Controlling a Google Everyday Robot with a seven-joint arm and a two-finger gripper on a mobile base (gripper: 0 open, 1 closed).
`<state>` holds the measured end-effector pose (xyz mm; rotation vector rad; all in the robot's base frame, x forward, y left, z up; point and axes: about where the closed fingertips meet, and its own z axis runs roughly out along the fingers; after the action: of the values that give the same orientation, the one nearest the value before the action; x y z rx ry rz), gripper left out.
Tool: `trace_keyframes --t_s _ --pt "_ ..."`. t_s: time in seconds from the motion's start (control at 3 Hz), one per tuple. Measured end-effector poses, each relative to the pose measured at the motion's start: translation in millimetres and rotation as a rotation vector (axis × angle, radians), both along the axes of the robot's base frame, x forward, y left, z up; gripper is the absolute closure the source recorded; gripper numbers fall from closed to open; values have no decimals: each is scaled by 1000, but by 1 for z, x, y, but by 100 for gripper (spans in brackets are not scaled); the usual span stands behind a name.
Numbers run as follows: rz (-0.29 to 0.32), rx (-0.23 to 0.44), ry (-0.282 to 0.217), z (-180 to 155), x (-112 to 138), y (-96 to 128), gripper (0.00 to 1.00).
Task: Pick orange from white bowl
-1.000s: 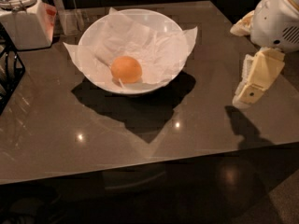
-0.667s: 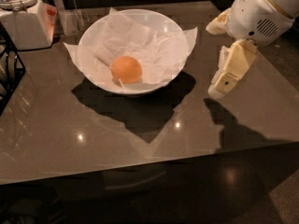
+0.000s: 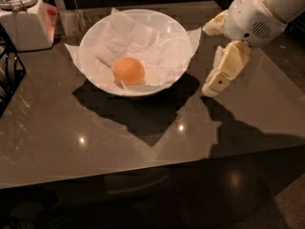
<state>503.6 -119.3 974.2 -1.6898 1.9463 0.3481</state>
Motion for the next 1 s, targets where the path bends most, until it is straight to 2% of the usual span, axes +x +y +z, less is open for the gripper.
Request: trace_keyframes --t_s 0.33,0.67,1.0 --pt "52 128 24 -9 32 35 0" --pt "108 216 49 -17 58 66 0" --pt "103 219 43 -19 58 67 0"
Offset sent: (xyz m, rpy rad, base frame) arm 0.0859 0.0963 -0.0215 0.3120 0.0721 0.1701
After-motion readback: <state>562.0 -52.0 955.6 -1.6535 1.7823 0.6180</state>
